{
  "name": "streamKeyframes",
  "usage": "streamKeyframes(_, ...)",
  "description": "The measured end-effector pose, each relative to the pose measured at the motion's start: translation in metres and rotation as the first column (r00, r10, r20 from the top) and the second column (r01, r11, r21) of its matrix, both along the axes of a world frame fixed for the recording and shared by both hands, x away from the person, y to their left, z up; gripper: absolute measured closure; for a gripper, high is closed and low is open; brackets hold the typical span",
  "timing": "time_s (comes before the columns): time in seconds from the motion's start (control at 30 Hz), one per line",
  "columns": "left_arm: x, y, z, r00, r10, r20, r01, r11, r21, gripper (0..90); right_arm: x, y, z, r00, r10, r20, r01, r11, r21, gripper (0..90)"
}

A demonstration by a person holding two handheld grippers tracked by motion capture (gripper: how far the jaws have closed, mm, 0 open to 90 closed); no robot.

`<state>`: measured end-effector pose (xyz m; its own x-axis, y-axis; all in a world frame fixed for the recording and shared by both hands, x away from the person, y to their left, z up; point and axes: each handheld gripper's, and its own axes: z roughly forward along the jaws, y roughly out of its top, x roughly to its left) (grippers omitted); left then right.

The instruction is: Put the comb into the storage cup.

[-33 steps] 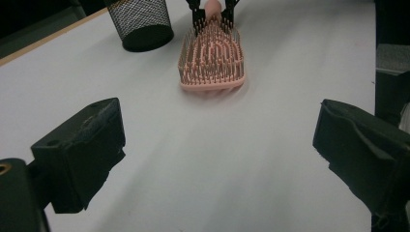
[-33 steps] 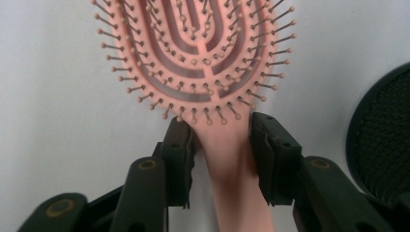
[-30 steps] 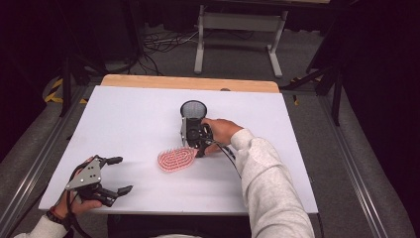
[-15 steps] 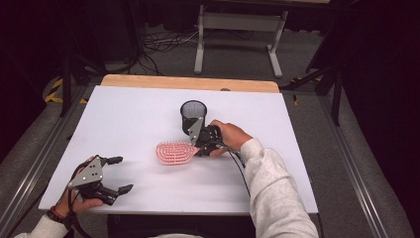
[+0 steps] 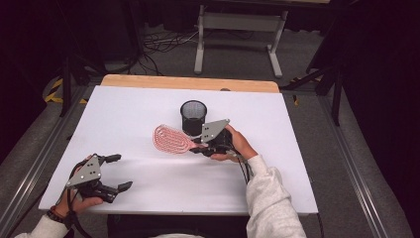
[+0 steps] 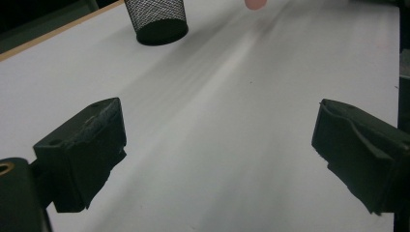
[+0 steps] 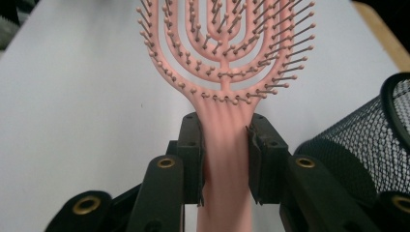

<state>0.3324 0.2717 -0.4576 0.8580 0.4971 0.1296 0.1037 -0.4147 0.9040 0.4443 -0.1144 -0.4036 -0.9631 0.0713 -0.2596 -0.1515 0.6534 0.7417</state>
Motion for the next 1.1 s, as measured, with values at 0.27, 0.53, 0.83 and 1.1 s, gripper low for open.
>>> streamKeyframes(0.27, 0.002, 0.003, 0.003, 0.9997, 0.025, 0.008, -0.025, 0.9991, -0.035, 6.1, -0.016, -0.001, 0.003, 0.9952, -0.084, 0.051, 0.077, 0.988, 0.131, 70.9)
streamKeyframes(0.53, 0.001, 0.003, 0.004, 0.9992, 0.036, 0.017, -0.036, 0.9987, -0.036, 6.1, -0.023, 0.001, 0.002, 0.9831, -0.166, 0.076, 0.148, 0.968, 0.203, 70.8)
streamKeyframes(0.83, 0.002, 0.003, 0.004, 0.9991, 0.037, 0.020, -0.036, 0.9986, -0.039, 6.2, -0.027, -0.005, 0.005, 0.9632, -0.259, 0.071, 0.225, 0.922, 0.316, 70.9)
streamKeyframes(1.1, 0.003, 0.002, 0.008, 0.9984, 0.051, 0.024, -0.050, 0.9971, -0.058, 7.4, -0.032, -0.008, 0.003, 0.9500, -0.306, 0.060, 0.265, 0.893, 0.363, 70.8)
